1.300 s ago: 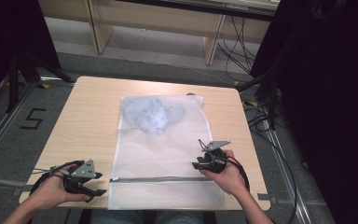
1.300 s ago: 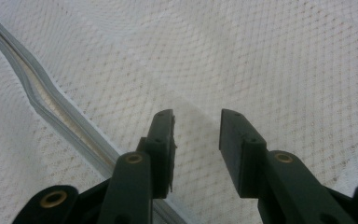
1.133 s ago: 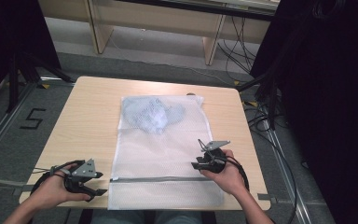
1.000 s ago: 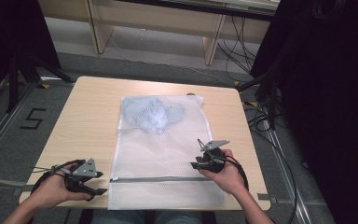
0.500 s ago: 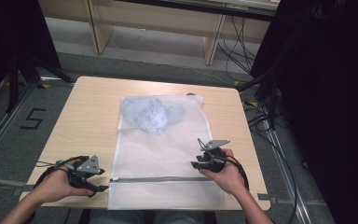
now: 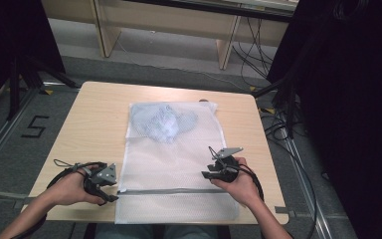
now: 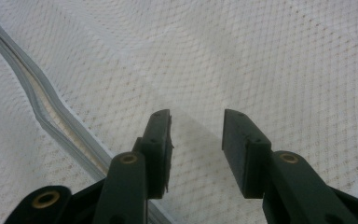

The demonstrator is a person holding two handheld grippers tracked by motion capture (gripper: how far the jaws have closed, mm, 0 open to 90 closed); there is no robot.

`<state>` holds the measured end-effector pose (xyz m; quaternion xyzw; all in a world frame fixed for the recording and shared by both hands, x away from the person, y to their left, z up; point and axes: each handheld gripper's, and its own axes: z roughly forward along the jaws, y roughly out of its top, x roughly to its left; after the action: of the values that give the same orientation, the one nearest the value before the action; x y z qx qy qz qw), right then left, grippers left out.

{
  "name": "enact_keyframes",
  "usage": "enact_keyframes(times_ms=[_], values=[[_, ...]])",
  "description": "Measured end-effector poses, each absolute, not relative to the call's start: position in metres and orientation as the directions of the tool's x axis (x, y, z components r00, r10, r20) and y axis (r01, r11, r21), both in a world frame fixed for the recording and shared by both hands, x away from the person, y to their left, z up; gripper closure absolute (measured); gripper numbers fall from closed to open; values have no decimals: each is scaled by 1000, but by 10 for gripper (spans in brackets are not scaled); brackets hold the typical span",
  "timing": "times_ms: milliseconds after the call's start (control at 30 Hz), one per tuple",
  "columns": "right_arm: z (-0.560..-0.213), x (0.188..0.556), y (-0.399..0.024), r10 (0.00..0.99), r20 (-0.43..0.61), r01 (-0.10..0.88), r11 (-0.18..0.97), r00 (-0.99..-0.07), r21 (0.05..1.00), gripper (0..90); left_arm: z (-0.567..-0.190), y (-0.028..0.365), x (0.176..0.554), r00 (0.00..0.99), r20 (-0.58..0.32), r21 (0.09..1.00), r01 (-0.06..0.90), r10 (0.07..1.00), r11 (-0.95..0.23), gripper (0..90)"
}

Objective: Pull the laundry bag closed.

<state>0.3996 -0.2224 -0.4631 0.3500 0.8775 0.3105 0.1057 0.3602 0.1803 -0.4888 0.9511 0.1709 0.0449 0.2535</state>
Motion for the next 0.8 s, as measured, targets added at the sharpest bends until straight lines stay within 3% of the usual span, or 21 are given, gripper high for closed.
enact_keyframes(times_ms=[233, 500, 800], values=[[-459, 397, -202, 636, 27, 505, 584, -771, 636, 655, -489, 181, 363, 952, 19, 460, 263, 305, -848, 451], [-458, 395, -159, 549, 37, 447, 638, -835, 628, 678, -493, 180, 360, 944, -14, 516, 289, 329, -807, 459], [-453, 396, -132, 504, 42, 418, 663, -862, 621, 688, -487, 184, 363, 965, 11, 553, 213, 263, -805, 451]])
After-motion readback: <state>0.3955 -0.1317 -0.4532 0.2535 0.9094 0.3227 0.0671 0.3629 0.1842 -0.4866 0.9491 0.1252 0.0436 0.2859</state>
